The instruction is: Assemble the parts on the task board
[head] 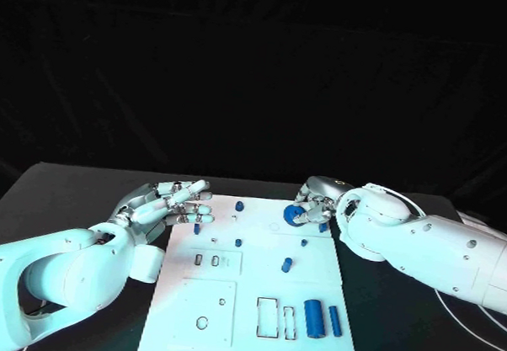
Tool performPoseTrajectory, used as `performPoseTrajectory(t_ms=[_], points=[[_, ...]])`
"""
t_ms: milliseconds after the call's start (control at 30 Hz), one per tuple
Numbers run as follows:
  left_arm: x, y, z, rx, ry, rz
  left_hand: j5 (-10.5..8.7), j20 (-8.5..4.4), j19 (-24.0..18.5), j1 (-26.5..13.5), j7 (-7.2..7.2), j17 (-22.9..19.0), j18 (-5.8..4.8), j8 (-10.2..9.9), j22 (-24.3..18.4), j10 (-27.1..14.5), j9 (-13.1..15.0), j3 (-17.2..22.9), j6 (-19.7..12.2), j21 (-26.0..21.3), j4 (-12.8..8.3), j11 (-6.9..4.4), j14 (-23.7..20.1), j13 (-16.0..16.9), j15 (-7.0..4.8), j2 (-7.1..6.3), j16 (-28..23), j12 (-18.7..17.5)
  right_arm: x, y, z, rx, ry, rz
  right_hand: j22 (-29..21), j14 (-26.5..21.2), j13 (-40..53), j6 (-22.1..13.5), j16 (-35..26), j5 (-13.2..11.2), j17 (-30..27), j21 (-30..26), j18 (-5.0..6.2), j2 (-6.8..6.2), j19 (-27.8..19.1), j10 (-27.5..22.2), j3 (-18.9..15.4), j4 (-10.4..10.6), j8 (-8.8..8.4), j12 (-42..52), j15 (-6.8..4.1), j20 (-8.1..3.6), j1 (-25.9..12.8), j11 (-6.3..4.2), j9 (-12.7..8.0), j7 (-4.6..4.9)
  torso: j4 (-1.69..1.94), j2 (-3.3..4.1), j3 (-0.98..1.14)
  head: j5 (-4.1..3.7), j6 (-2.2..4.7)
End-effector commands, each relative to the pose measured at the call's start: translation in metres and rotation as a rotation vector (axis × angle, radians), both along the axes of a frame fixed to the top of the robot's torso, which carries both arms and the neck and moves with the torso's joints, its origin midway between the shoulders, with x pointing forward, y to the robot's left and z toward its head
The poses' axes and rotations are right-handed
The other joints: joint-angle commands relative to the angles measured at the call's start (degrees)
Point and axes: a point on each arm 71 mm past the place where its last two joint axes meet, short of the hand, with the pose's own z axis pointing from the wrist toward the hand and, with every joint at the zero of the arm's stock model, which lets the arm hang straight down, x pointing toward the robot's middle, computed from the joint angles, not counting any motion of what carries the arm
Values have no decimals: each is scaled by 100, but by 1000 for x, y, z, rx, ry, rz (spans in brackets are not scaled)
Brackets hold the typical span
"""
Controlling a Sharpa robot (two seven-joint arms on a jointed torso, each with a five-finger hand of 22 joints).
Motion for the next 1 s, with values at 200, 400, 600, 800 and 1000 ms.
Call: performPoseTrajectory(t_ms=[200,400,600,800,1000], points=[[-1,-2,2,-14,-5,-23,11,12,24,-55,17,6,28,-39,9,-26,-2,-31,-4,17,3,-4,-28,-3,24,-11,-4,-37,-7,9,2,-42,-115,42,96,405,156,294,47,-84,482,55,-101,54,87,119,163,-4,146,131,-80,-27,13,-60,61,-109,4,2,3,-2,0],[-1,-3,1,-15,-5,-24,12,13,21,-48,12,24,29,-38,10,-21,1,-31,4,13,-12,-8,-32,0,23,5,-8,-32,-20,28,9,21,-186,104,155,403,164,350,44,-34,478,80,-113,47,122,128,231,14,153,114,-103,-51,-57,-83,64,-134,7,1,3,8,2],[-1,-3,1,-14,-3,-26,13,13,20,-41,12,30,30,-39,11,-21,1,-30,4,13,-20,-9,-32,0,22,10,-9,-31,-28,53,12,52,-197,159,151,392,99,329,17,-50,427,80,-113,39,118,87,265,44,125,19,-105,-58,-121,-80,52,-128,11,1,-3,48,3],[-1,-4,1,-14,-2,-27,14,12,20,-35,12,33,31,-39,12,-21,2,-27,5,12,-26,-9,-33,0,22,15,-9,-31,-27,76,12,38,-220,207,145,386,50,312,3,-41,404,78,-111,27,113,53,303,45,102,-54,-104,-60,-138,-78,43,-124,22,2,-12,65,1],[-1,-4,1,-14,-2,-27,14,12,20,-35,12,33,31,-39,12,-21,2,-27,5,12,-26,-9,-33,0,22,15,-9,-31,-26,99,4,32,-207,243,149,382,36,304,-6,-29,388,79,-112,20,115,42,326,41,90,-79,-104,-60,-143,-76,38,-121,15,6,-8,100,-24]])
